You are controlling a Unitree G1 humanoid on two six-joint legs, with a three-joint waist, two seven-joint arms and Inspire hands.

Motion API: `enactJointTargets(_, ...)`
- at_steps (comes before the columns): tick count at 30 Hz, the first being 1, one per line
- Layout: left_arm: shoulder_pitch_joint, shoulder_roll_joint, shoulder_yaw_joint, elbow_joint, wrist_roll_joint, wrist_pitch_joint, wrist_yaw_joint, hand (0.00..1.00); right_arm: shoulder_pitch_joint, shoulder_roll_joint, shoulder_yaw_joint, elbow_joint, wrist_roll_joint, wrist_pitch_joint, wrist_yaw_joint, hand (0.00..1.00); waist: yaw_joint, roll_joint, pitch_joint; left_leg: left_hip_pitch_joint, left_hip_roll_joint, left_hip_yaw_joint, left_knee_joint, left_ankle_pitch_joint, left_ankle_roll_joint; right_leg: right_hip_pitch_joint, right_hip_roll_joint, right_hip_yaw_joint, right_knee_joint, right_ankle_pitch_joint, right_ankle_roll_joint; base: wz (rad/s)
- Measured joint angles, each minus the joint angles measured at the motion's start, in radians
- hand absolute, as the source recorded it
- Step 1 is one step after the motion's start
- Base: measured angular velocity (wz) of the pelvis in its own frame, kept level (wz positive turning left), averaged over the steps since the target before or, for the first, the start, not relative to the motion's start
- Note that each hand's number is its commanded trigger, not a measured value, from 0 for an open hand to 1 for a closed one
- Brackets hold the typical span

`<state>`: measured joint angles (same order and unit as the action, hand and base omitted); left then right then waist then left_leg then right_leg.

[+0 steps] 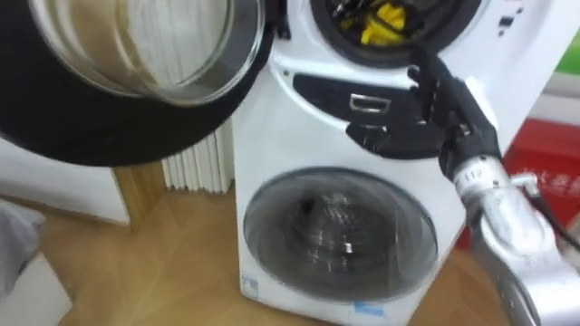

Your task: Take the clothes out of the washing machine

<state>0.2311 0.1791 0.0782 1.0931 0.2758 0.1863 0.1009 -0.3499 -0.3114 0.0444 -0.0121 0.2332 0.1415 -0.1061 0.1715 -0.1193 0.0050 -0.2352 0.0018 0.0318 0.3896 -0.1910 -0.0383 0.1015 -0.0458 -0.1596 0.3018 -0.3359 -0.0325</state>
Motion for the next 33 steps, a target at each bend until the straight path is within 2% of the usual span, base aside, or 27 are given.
enactJointTargets(1, 0.008, 0.000, 0.001, -0.007, 0.000, 0.000, 0.000, 0.00, 0.000, -0.002, -0.001, 0.000, 0.002, 0.002, -0.004, 0.00, 0.010, 0.001, 0.0002, -0.012, 0.001, -0.001, -0.026, 0.030, -0.001, 0.004, -0.002, 0.011, -0.006, -0.002, 0.002, 0.23)
enactJointTargets(2, 0.022, 0.000, 0.006, -0.017, 0.000, 0.000, -0.002, 0.00, -0.004, -0.003, 0.000, -0.001, 0.006, 0.002, -0.001, 0.00, 0.015, -0.001, -0.0030, -0.020, 0.001, 0.001, -0.068, 0.085, 0.004, 0.020, -0.007, 0.028, -0.012, -0.012, 0.010, 0.11)
enactJointTargets(3, 0.022, 0.002, 0.010, -0.017, 0.000, 0.000, -0.003, 0.00, -0.005, -0.003, 0.001, -0.004, 0.010, 0.001, 0.001, 0.00, 0.014, -0.006, -0.0086, -0.016, -0.009, 0.018, -0.081, 0.137, 0.023, 0.030, -0.025, 0.030, -0.003, -0.026, 0.018, 0.13)
enactJointTargets(4, 0.017, 0.009, 0.011, -0.020, -0.001, -0.005, -0.003, 0.00, -0.004, -0.003, 0.004, -0.006, 0.014, 0.001, 0.000, 0.00, 0.011, -0.024, -0.0195, -0.007, -0.036, 0.035, -0.084, 0.150, 0.056, 0.026, -0.055, 0.032, 0.015, -0.046, 0.040, 0.09)
enactJointTargets(5, 0.012, 0.012, 0.012, -0.020, -0.001, -0.010, -0.003, 0.00, -0.004, -0.003, 0.006, -0.007, 0.015, 0.001, 0.001, 0.00, 0.011, -0.035, -0.0213, -0.001, -0.047, 0.055, -0.082, 0.147, 0.072, 0.029, -0.074, 0.035, 0.025, -0.053, 0.047, -0.07)
enactJointTargets(6, -0.001, 0.013, 0.017, -0.020, -0.001, -0.020, -0.002, 0.00, -0.003, -0.007, 0.013, -0.006, 0.014, 0.001, 0.007, 0.00, 0.011, -0.045, -0.0215, 0.012, -0.069, 0.076, -0.054, 0.119, 0.093, 0.031, -0.108, 0.041, 0.071, -0.065, 0.065, -0.15)
enactJointTargets(7, -0.010, 0.011, 0.017, -0.020, -0.001, -0.027, -0.002, 0.00, -0.001, -0.010, 0.014, -0.006, 0.015, 0.001, 0.011, 0.00, 0.011, -0.037, -0.0152, 0.019, -0.072, 0.083, -0.035, 0.101, 0.101, 0.027, -0.117, 0.046, 0.110, -0.066, 0.068, -0.17)
enactJointTargets(8, -0.031, 0.013, 0.021, -0.018, -0.001, -0.039, -0.002, 0.00, 0.006, -0.010, 0.013, -0.006, 0.014, 0.001, 0.011, 0.00, 0.007, -0.024, -0.0053, 0.038, -0.082, 0.091, -0.005, 0.063, 0.112, 0.009, -0.138, 0.050, 0.213, -0.061, 0.078, -0.10)
enactJointTargets(9, -0.056, 0.021, 0.026, -0.018, -0.002, -0.042, -0.002, 0.00, 0.009, -0.010, 0.014, -0.005, 0.014, 0.001, 0.011, 0.00, 0.003, -0.018, 0.0010, 0.059, -0.098, 0.101, 0.007, 0.035, 0.127, -0.024, -0.160, 0.060, 0.319, -0.045, 0.105, -0.08)
enactJointTargets(10, -0.068, 0.027, 0.025, -0.018, -0.002, -0.043, -0.001, 0.00, 0.009, -0.010, 0.015, -0.005, 0.014, 0.001, 0.012, 0.00, 0.000, -0.018, 0.0030, 0.070, -0.107, 0.107, 0.006, 0.023, 0.134, -0.044, -0.170, 0.069, 0.371, -0.032, 0.112, -0.04)
enactJointTargets(11, -0.093, 0.038, 0.022, -0.019, -0.006, -0.043, 0.003, 0.00, 0.010, -0.010, 0.015, 0.003, 0.014, 0.000, 0.012, 0.00, -0.007, -0.015, 0.0054, 0.095, -0.120, 0.109, 0.001, 0.005, 0.144, -0.068, -0.185, 0.076, 0.449, 0.010, 0.114, -0.11)
enactJointTargets(12, -0.117, 0.046, 0.016, -0.020, -0.004, -0.045, 0.010, 0.00, 0.012, -0.010, 0.014, 0.024, 0.014, -0.001, 0.011, 0.00, -0.009, -0.006, 0.0081, 0.129, -0.121, 0.105, -0.013, -0.009, 0.153, -0.080, -0.189, 0.078, 0.500, 0.071, 0.115, -0.10)
enactJointTargets(13, -0.126, 0.049, 0.014, -0.020, -0.002, -0.048, 0.016, 0.00, 0.034, -0.008, 0.010, 0.012, 0.007, -0.021, 0.000, 0.00, -0.016, -0.001, 0.0082, 0.146, -0.120, 0.095, -0.023, -0.014, 0.156, -0.088, -0.187, 0.076, 0.518, 0.079, 0.115, -0.25)
enactJointTargets(14, -0.130, 0.055, 0.011, -0.020, -0.003, -0.055, 0.033, 0.00, 0.051, -0.014, 0.008, 0.010, 0.012, -0.037, 0.001, 0.00, -0.032, 0.005, 0.0087, 0.172, -0.118, 0.075, -0.048, -0.018, 0.159, -0.122, -0.172, 0.088, 0.523, 0.045, 0.111, -0.57)
enactJointTargets(15, -0.139, 0.059, -0.003, -0.021, -0.001, -0.058, 0.049, 0.00, 0.050, -0.024, 0.007, 0.013, 0.030, -0.038, 0.017, 0.00, -0.030, 0.016, 0.0095, 0.190, -0.104, 0.059, -0.064, -0.018, 0.159, -0.177, -0.145, 0.090, 0.500, -0.003, 0.097, -0.69)
enactJointTargets(16, -0.147, 0.061, -0.004, -0.020, -0.003, -0.059, 0.050, 0.00, 0.049, -0.029, 0.008, 0.012, 0.034, -0.038, 0.024, 0.00, -0.031, 0.026, 0.0115, 0.197, -0.095, 0.050, -0.070, -0.018, 0.159, -0.197, -0.125, 0.085, 0.466, -0.017, 0.092, -0.64)
enactJointTargets(17, -0.159, 0.061, -0.005, -0.021, -0.005, -0.064, 0.050, 0.00, 0.049, -0.038, 0.008, 0.012, 0.030, -0.038, 0.028, 0.00, -0.036, 0.035, 0.0116, 0.207, -0.077, 0.023, -0.076, -0.018, 0.158, -0.226, -0.079, 0.074, 0.361, -0.022, 0.084, -0.32)
enactJointTargets(18, -0.171, 0.061, -0.014, -0.021, -0.005, -0.071, 0.050, 0.00, 0.047, -0.039, 0.009, 0.012, 0.011, -0.038, 0.022, 0.00, -0.037, 0.041, 0.0109, 0.215, -0.067, 0.012, -0.084, -0.020, 0.154, -0.235, -0.041, 0.076, 0.236, -0.006, 0.070, -0.19)
enactJointTargets(19, -0.174, 0.061, -0.019, -0.021, -0.006, -0.075, 0.050, 0.00, 0.046, -0.039, 0.009, 0.012, 0.001, -0.038, 0.019, 0.00, -0.039, 0.041, 0.0106, 0.219, -0.065, 0.010, -0.089, -0.020, 0.154, -0.238, -0.029, 0.078, 0.171, 0.013, 0.064, -0.08)
enactJointTargets(20, -0.171, 0.058, -0.026, -0.022, -0.005, -0.083, 0.051, 0.00, 0.046, -0.039, 0.011, 0.010, -0.013, -0.038, 0.014, 0.00, -0.044, 0.042, 0.0100, 0.238, -0.064, 0.008, -0.110, -0.022, 0.151, -0.235, -0.015, 0.076, 0.087, 0.077, 0.056, 0.04)
enactJointTargets(21, -0.160, 0.057, -0.025, -0.020, -0.003, -0.083, 0.051, 0.00, 0.046, -0.040, 0.011, 0.009, -0.017, -0.037, 0.010, 0.00, -0.047, 0.045, 0.0077, 0.259, -0.065, 0.008, -0.130, -0.024, 0.148, -0.213, -0.007, 0.078, 0.054, 0.149, 0.042, 0.00)
enactJointTargets(22, -0.145, 0.057, -0.025, -0.010, 0.001, -0.081, 0.054, 0.00, 0.043, -0.043, 0.010, 0.010, -0.014, -0.037, 0.011, 0.00, -0.043, 0.051, 0.0038, 0.276, -0.060, 0.009, -0.145, -0.027, 0.143, -0.198, 0.007, 0.079, 0.033, 0.198, 0.038, -0.08)
enactJointTargets(25, -0.100, 0.059, -0.023, 0.020, 0.013, -0.061, 0.081, 0.00, 0.030, -0.043, 0.013, 0.003, -0.015, -0.040, 0.018, 0.00, -0.038, 0.069, -0.0040, 0.301, -0.038, 0.023, -0.177, -0.029, 0.130, -0.167, 0.030, 0.075, -0.025, 0.213, 0.023, -0.19)
enactJointTargets(29, -0.059, 0.057, -0.021, 0.032, 0.013, -0.038, 0.086, 0.00, 0.028, -0.043, 0.019, -0.005, -0.013, -0.044, 0.032, 0.00, -0.036, 0.074, -0.0037, 0.319, -0.019, 0.023, -0.198, -0.028, 0.111, -0.143, 0.050, 0.072, -0.062, 0.225, 0.006, -0.01)
enactJointTargets(33, -0.069, 0.041, -0.021, 0.031, 0.012, -0.038, 0.086, 0.00, 0.021, -0.043, 0.035, -0.005, -0.007, -0.044, 0.045, 0.00, -0.034, 0.075, -0.0035, 0.319, -0.003, 0.025, -0.200, -0.031, 0.093, -0.133, 0.068, 0.074, -0.083, 0.238, -0.010, -0.02)
